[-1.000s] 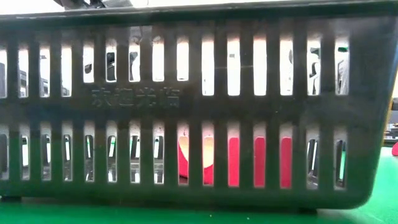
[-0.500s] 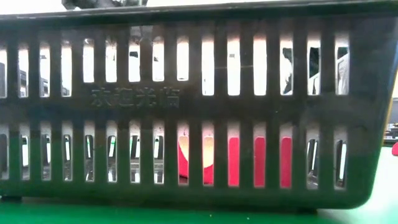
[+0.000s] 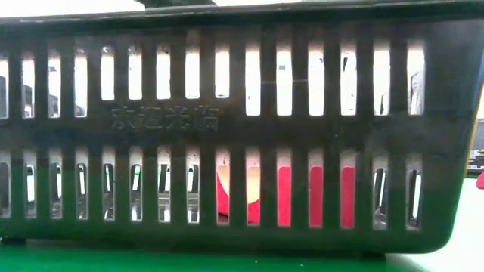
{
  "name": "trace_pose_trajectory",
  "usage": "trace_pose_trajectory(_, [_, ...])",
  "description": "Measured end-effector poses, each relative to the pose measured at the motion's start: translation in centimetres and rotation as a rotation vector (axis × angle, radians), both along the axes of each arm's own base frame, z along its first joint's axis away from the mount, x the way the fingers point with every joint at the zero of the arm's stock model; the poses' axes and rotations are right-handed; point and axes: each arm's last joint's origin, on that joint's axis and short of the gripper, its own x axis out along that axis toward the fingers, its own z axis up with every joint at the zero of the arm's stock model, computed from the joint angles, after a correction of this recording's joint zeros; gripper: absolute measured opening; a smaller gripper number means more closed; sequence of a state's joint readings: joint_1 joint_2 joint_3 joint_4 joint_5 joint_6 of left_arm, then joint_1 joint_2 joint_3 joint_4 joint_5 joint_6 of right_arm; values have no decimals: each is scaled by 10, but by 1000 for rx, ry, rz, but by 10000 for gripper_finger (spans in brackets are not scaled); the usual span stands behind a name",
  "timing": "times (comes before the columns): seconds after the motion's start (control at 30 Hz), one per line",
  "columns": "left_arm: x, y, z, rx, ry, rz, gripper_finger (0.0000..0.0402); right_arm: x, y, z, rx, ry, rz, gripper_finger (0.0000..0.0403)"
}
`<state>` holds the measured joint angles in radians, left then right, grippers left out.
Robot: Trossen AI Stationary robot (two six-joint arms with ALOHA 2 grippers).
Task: Sort & place blocks by color
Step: Put the bottom blue wooden block into the blue basket
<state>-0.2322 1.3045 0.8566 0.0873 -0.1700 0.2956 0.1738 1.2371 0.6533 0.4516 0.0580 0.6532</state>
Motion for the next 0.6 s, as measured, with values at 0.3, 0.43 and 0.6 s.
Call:
trace_pose_trajectory(0.3, [21, -11, -5, 110, -146, -55, 147, 1, 5, 4, 222, -2, 173, 109])
trace_pose_trajectory(0.43, [30, -14, -13, 105, -165, -55, 147, 5, 6, -1, 261, 12, 198, 109])
trace_pose_trajectory(0.6, [34, -19, -20, 103, -169, -67, 147, 14, 8, -10, 291, 4, 244, 109])
